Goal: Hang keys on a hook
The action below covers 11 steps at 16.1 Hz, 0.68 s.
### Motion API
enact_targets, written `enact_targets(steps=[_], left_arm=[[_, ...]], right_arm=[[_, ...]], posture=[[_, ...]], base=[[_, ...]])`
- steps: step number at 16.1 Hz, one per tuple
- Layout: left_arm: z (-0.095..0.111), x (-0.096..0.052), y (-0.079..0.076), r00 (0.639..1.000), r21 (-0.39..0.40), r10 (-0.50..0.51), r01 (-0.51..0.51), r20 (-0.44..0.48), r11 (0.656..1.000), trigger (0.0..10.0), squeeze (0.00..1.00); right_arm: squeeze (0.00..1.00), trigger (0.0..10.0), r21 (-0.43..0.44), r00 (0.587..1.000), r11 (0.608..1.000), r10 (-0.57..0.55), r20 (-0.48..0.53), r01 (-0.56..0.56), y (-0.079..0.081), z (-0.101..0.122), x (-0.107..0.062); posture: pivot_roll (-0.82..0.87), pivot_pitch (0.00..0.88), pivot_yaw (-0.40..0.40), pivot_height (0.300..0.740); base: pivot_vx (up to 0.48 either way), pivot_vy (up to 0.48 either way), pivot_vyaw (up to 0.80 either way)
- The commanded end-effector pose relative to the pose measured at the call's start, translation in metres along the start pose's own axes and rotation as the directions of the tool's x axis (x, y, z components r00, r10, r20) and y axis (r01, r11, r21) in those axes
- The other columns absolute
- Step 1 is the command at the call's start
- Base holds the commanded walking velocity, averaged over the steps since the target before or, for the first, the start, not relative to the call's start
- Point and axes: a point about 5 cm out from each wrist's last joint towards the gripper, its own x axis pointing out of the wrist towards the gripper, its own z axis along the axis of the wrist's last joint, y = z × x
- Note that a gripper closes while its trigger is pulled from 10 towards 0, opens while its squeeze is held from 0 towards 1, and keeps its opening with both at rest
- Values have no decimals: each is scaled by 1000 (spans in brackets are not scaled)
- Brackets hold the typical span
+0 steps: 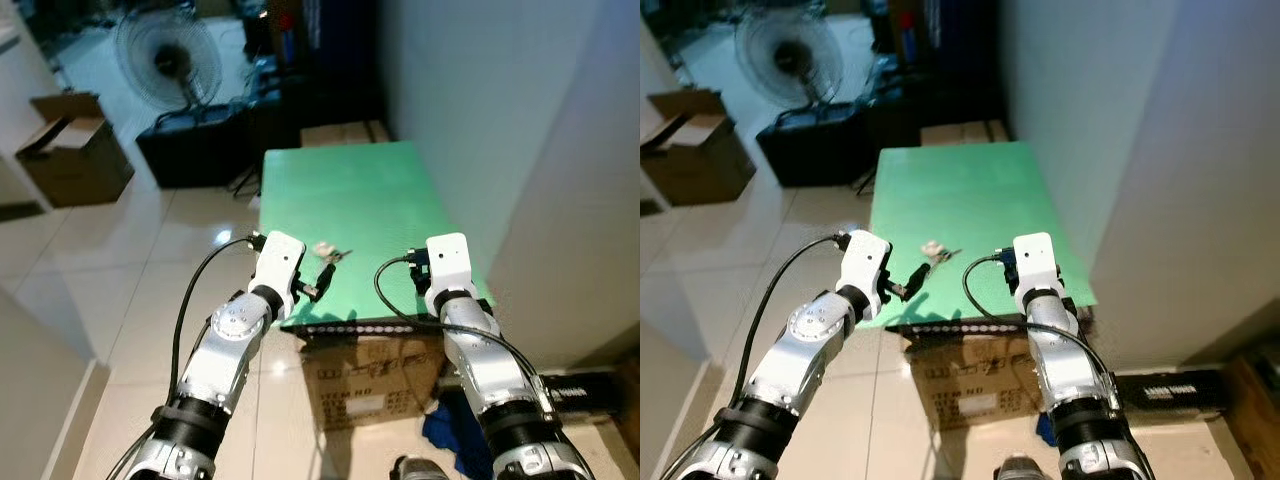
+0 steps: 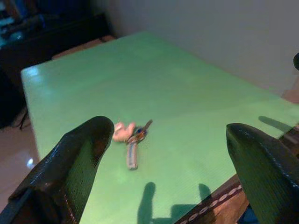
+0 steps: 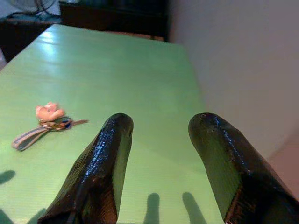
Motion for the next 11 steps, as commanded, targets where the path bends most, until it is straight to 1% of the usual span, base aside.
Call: enact_targets(steps=[1, 2, 3, 6, 11], left_arm=[[5, 2, 3, 1000, 28, 5, -5, 9, 1000, 10000, 0], [4, 2, 2, 1000, 22, 4, -4, 8, 1000, 10000, 0], [5, 2, 2, 1000, 18, 6, -6, 15, 1000, 10000, 0], [6, 2, 5, 999, 28, 35, -35, 13, 999, 10000, 0], [7, 4, 8, 998, 12, 56, -56, 9, 998, 10000, 0]], right_arm=[[0, 10000, 0, 1000, 1000, 11, 17, -11, 3, 5, 1], [0, 10000, -1, 1000, 1000, 10, 15, -10, 3, 3, 0], [0, 10000, -2, 1000, 1000, 10, 14, -10, 3, 3, 0], [0, 10000, -3, 1000, 1000, 16, 14, -16, 4, 3, 0], [0, 10000, -7, 1000, 1000, 19, 13, -19, 5, 3, -1]], posture=[[-217, 0, 127, 723], [-217, 0, 127, 723], [-217, 0, 127, 723], [-218, 0, 125, 723], [-221, 0, 128, 723]], base=[[0, 0, 0], [0, 0, 0], [341, 0, 0], [449, 0, 0], [456, 0, 0]])
